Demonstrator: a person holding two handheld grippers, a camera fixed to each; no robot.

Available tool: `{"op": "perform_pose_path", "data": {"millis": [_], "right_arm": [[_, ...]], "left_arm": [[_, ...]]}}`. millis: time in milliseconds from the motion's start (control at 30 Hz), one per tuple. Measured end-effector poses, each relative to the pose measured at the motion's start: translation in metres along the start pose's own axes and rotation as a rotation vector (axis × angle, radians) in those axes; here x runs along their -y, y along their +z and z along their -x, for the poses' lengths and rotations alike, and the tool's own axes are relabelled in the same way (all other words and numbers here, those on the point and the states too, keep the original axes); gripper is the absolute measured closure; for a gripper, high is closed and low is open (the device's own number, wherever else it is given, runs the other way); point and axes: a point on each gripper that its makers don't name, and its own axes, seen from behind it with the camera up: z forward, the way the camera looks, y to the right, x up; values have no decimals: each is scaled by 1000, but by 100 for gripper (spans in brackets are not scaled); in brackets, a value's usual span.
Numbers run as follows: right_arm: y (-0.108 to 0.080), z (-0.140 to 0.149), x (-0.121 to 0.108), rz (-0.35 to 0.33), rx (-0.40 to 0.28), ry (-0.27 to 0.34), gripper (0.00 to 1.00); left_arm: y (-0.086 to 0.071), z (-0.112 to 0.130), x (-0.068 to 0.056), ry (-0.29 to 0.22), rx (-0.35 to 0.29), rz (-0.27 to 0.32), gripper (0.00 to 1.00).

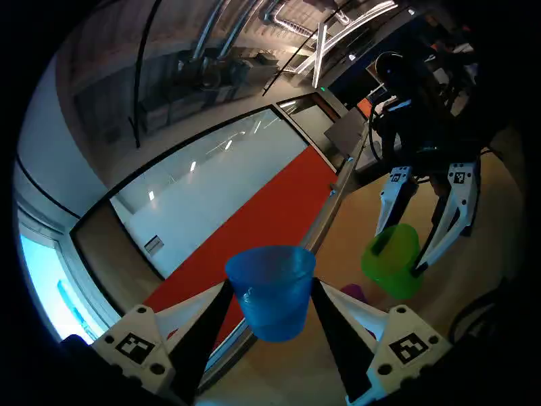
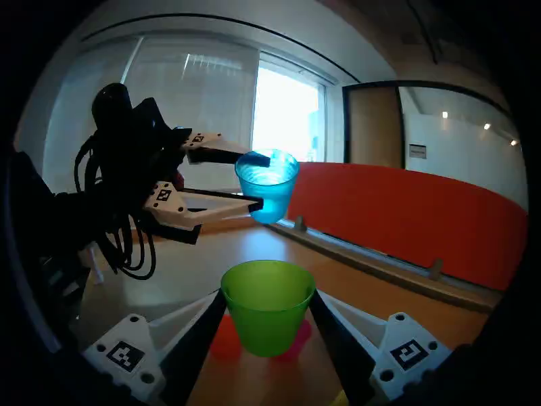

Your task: Pour water

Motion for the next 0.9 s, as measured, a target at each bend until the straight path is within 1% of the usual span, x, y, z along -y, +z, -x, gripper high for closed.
{"op": "perform_pose_path", "data": {"millis": [367, 667, 900], "right_arm": [[4, -2, 2, -9, 1, -5, 10], [8, -2, 3, -15, 0, -8, 10], [10, -2, 4, -18, -2, -8, 9]], "left_arm": [[-2, -5, 3, 81, -4, -19, 16], [3, -7, 3, 148, -6, -29, 16], [4, -11, 2, 191, -10, -32, 16]]}}
